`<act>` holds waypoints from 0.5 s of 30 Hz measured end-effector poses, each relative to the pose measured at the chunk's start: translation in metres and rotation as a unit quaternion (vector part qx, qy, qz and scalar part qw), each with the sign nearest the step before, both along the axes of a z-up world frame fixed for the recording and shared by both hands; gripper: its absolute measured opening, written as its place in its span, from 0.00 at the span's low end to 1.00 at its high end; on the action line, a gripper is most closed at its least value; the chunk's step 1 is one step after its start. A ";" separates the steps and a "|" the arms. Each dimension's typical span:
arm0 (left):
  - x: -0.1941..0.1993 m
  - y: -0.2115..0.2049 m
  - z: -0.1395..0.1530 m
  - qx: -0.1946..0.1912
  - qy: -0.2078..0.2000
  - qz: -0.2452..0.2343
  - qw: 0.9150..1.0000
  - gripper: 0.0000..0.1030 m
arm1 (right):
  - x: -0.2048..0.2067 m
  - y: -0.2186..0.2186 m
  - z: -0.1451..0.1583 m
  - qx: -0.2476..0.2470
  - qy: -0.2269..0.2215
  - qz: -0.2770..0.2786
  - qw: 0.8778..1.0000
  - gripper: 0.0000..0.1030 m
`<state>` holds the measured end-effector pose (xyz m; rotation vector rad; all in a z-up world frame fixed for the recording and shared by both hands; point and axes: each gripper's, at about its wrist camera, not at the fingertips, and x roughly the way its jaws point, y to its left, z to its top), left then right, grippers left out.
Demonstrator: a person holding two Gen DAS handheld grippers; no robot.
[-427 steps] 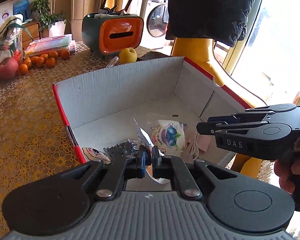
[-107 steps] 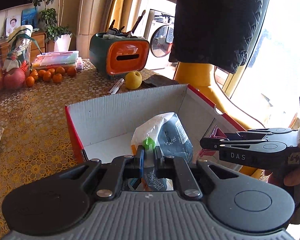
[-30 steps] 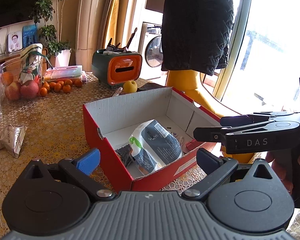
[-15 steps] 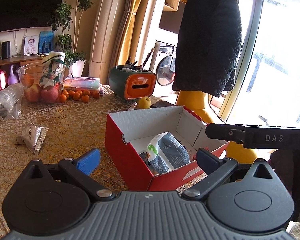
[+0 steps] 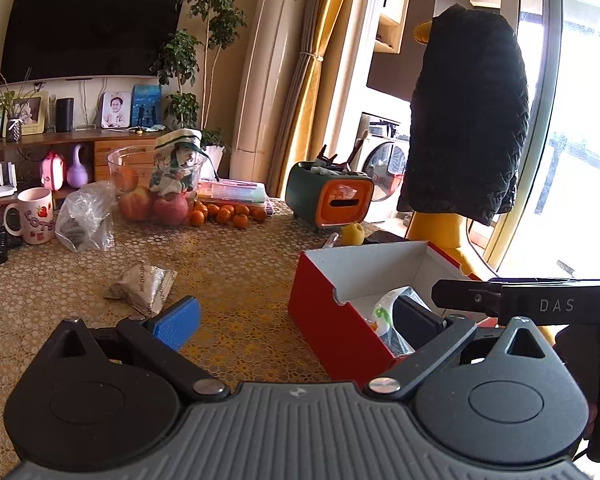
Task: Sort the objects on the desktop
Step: 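Withdraw both tools from the box toward the silver snack packet and yellow figure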
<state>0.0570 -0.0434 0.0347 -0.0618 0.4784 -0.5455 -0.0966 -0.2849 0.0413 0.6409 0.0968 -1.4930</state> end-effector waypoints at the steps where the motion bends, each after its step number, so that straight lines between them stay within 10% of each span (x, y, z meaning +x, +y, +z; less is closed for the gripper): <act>1: 0.001 0.004 0.000 0.000 0.000 0.001 1.000 1.00 | 0.004 -0.002 0.000 0.001 0.000 0.003 1.000 0.99; 15: 0.024 0.048 -0.021 0.001 0.008 0.044 0.999 1.00 | 0.045 -0.038 -0.001 0.014 -0.004 0.027 1.000 0.99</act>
